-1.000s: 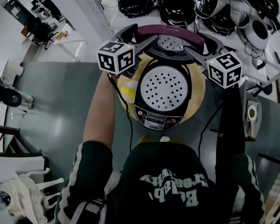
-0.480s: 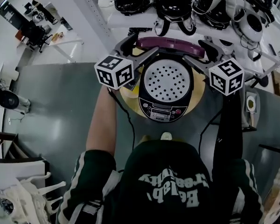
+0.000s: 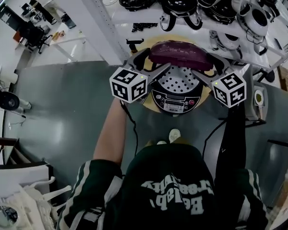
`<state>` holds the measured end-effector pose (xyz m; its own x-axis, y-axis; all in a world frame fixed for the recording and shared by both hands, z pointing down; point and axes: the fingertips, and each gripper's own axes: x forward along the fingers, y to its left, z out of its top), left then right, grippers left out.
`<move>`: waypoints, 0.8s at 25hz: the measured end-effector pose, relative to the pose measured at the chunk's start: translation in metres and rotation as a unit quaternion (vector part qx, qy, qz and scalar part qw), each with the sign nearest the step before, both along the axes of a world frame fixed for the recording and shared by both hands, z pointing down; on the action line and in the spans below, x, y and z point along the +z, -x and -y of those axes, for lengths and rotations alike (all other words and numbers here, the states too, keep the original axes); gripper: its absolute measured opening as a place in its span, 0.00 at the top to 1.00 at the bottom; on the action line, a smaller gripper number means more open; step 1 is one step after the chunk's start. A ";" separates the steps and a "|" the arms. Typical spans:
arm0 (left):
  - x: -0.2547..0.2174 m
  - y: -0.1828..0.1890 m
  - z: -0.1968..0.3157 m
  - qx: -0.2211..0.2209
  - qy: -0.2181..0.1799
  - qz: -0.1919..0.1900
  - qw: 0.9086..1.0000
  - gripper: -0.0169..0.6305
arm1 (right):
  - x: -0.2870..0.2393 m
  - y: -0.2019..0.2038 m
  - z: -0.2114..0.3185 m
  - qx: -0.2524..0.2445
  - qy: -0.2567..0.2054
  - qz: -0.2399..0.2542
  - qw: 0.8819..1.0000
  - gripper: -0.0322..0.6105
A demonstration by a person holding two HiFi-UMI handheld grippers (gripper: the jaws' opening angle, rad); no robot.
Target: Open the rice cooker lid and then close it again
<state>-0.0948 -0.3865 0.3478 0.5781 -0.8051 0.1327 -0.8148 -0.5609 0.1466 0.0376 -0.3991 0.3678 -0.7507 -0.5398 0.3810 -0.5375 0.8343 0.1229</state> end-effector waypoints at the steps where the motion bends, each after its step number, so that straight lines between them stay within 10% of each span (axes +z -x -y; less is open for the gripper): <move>1: 0.005 0.000 -0.006 0.001 0.005 0.001 1.000 0.37 | 0.003 0.001 -0.007 -0.001 0.005 0.003 1.000 0.36; 20: 0.069 -0.025 -0.059 0.037 0.063 0.030 0.997 0.37 | 0.059 0.008 -0.057 0.056 0.056 -0.005 0.997 0.45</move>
<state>-0.0694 -0.3272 0.4168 0.6234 -0.7354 0.2656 -0.7813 -0.5999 0.1725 0.0296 -0.3423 0.4270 -0.6841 -0.5735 0.4507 -0.6272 0.7779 0.0378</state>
